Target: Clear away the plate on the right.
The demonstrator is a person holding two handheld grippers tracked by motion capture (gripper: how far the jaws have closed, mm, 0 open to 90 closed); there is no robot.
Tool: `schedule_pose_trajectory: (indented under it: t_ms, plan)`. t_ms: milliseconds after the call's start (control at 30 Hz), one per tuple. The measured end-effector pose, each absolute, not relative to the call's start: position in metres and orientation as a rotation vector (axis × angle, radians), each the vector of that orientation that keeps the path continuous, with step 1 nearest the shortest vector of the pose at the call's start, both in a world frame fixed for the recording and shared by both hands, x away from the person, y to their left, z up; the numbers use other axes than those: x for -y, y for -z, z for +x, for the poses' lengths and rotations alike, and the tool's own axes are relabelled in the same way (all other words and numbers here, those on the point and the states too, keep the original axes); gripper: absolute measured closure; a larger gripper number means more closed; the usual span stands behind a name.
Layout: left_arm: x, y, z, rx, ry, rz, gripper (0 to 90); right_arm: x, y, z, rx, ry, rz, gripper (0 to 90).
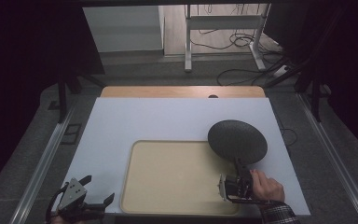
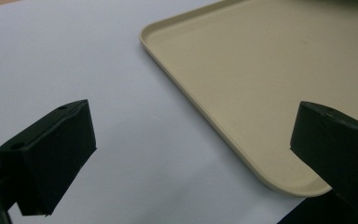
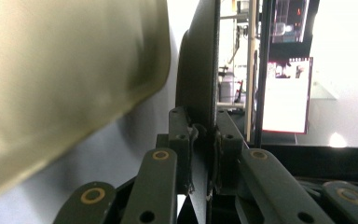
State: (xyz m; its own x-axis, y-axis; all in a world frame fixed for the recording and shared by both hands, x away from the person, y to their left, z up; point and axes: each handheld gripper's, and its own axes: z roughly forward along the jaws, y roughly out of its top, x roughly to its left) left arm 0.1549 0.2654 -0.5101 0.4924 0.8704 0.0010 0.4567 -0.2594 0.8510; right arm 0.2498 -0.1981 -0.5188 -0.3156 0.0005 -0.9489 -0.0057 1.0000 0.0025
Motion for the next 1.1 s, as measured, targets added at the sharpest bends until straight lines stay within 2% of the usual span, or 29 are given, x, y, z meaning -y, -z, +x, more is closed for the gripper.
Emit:
schedule_pose_trajectory:
  t_ms: [1100]
  plan:
    - [-0.265, 0.51, 0.155, -1.1, -0.617, 1.894, 0.0, 0.14, 0.519, 0.203, -1.963, -0.19, -0.214, 80.5]
